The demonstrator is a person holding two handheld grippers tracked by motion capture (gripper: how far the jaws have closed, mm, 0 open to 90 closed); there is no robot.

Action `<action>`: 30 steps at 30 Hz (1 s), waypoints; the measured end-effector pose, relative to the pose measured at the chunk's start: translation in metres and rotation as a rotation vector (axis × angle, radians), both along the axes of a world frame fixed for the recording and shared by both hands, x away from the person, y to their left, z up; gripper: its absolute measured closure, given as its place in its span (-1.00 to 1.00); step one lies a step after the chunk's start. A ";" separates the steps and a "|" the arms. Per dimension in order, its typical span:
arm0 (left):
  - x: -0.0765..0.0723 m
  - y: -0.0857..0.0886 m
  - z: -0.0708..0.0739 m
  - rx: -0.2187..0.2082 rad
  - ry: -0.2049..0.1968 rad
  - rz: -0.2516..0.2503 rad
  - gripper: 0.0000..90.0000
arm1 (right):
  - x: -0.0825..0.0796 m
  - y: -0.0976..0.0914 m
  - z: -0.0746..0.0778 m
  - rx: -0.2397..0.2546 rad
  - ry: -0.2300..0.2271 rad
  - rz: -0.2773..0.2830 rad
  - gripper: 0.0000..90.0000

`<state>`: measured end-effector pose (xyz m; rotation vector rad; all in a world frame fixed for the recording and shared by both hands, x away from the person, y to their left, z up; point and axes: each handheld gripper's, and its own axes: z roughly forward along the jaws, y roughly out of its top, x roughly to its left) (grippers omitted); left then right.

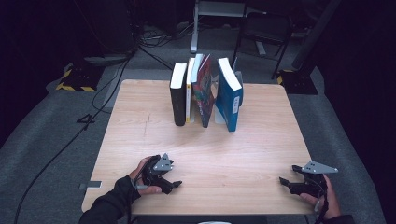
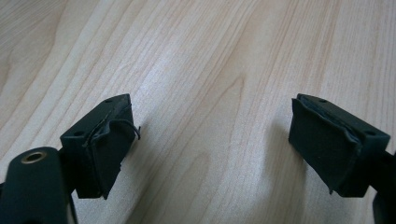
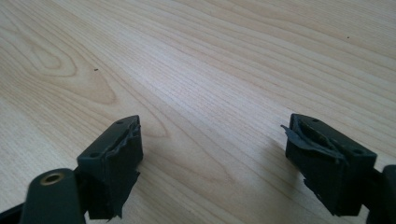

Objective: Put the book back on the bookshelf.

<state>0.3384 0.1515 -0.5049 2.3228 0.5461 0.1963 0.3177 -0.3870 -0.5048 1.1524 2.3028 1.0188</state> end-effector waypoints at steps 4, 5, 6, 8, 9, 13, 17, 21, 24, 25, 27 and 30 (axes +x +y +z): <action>0.001 0.000 0.000 0.000 -0.001 -0.007 -0.68 | 0.000 0.000 0.000 0.000 0.001 -0.005 -0.58; 0.002 0.000 0.000 0.003 0.000 -0.011 -0.68 | 0.000 0.000 0.000 0.000 0.001 -0.007 -0.58; 0.002 0.000 0.000 0.003 0.000 -0.011 -0.68 | 0.000 0.000 0.000 0.000 0.001 -0.007 -0.58; 0.003 -0.001 0.000 0.004 -0.002 -0.016 -0.69 | -0.001 0.000 0.000 0.000 0.002 -0.015 -0.58; 0.003 -0.001 0.000 0.004 -0.001 -0.017 -0.69 | -0.001 0.000 0.000 -0.001 0.000 -0.018 -0.58; 0.003 -0.001 0.000 0.005 -0.001 -0.017 -0.69 | -0.001 0.000 0.000 0.000 0.000 -0.018 -0.58; 0.004 -0.001 0.000 0.003 -0.001 -0.017 -0.69 | -0.001 0.000 0.000 -0.001 -0.001 -0.018 -0.58; 0.004 -0.001 0.000 0.003 -0.001 -0.017 -0.69 | -0.001 0.000 0.000 -0.001 0.000 -0.019 -0.58; 0.004 -0.001 0.000 0.004 -0.001 -0.018 -0.69 | -0.001 0.000 0.000 -0.001 0.000 -0.019 -0.58; 0.004 -0.001 0.000 0.004 -0.001 -0.018 -0.69 | -0.001 0.000 0.000 -0.001 0.000 -0.019 -0.58; 0.004 -0.002 0.000 0.003 -0.001 -0.018 -0.69 | -0.001 0.000 0.000 -0.001 0.000 -0.019 -0.58; 0.004 -0.002 0.000 0.003 -0.001 -0.018 -0.69 | -0.001 0.000 0.000 -0.002 -0.001 -0.020 -0.59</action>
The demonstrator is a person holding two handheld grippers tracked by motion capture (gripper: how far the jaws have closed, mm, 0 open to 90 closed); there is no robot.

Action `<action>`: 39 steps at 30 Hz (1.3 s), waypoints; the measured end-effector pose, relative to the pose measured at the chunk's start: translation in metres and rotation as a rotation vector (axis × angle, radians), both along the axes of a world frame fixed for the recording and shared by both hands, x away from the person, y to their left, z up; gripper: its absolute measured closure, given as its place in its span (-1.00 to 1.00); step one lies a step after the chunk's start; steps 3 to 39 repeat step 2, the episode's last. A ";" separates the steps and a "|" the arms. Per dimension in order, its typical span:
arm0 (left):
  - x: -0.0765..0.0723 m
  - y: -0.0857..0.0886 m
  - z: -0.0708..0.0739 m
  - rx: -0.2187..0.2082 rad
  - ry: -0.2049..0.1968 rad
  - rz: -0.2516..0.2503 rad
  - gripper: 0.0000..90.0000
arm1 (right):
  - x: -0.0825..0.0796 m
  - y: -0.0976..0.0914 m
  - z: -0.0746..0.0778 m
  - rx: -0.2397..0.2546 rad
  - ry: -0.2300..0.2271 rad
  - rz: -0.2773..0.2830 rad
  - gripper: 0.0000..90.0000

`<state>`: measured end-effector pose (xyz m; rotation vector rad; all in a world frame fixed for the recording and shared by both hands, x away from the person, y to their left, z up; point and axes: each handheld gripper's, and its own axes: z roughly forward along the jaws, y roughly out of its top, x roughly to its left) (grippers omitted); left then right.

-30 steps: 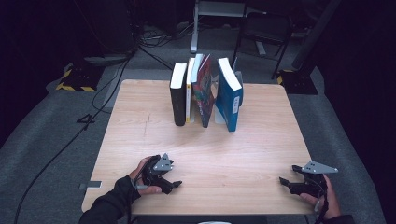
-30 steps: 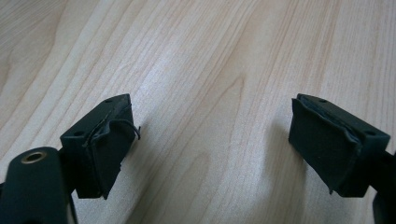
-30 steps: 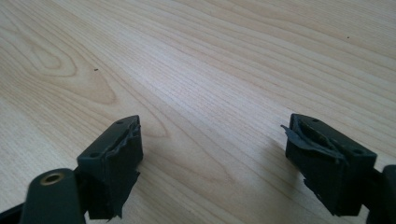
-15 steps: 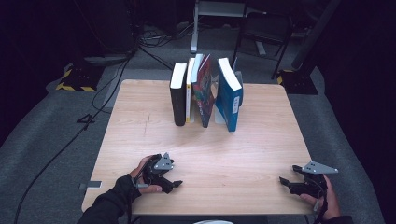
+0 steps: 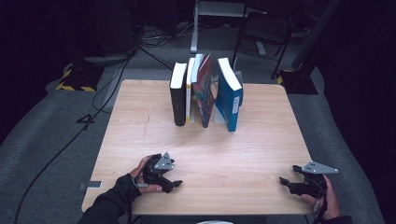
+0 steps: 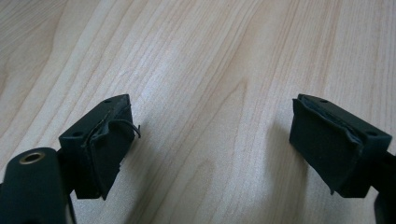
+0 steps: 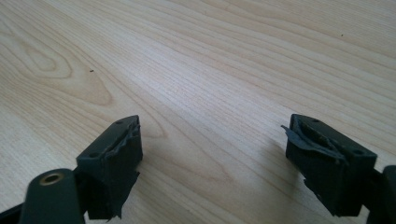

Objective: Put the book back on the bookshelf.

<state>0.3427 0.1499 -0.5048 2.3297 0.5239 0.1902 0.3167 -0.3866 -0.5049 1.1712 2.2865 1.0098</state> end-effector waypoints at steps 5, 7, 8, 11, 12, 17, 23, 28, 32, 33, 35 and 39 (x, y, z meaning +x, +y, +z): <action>0.000 0.000 0.000 -0.002 0.001 0.001 -0.69 | 0.000 0.000 0.000 0.000 0.000 0.000 -0.59; 0.000 0.000 0.000 -0.002 0.001 0.001 -0.69 | 0.000 0.000 0.000 0.000 0.000 0.000 -0.59; 0.000 0.000 0.000 -0.002 0.001 0.001 -0.69 | 0.000 0.000 0.000 0.000 0.000 0.000 -0.59; 0.000 0.000 0.000 -0.002 0.001 0.001 -0.69 | 0.000 0.000 0.000 0.000 0.000 0.000 -0.59; 0.000 0.000 0.000 -0.002 0.001 0.001 -0.69 | 0.000 0.000 0.000 0.000 0.000 0.000 -0.59; 0.000 0.000 0.000 -0.002 0.001 0.001 -0.69 | 0.000 0.000 0.000 0.000 0.000 0.000 -0.59; 0.000 0.000 0.000 -0.002 0.001 0.001 -0.69 | 0.000 0.000 0.000 0.000 0.000 0.000 -0.59; 0.000 0.000 0.000 -0.002 0.001 0.001 -0.69 | 0.000 0.000 0.000 0.000 0.000 0.000 -0.59; 0.000 0.000 0.000 -0.002 0.001 0.001 -0.69 | 0.000 0.000 0.000 0.000 0.000 0.000 -0.59; 0.000 0.000 0.000 -0.002 0.001 0.001 -0.69 | 0.000 0.000 0.000 0.000 0.000 0.000 -0.59; 0.000 0.000 0.000 -0.002 0.001 0.001 -0.69 | 0.000 0.000 0.000 0.000 0.000 0.000 -0.59; 0.000 0.000 0.000 -0.002 0.001 0.001 -0.69 | 0.000 0.000 0.000 0.000 0.000 0.000 -0.59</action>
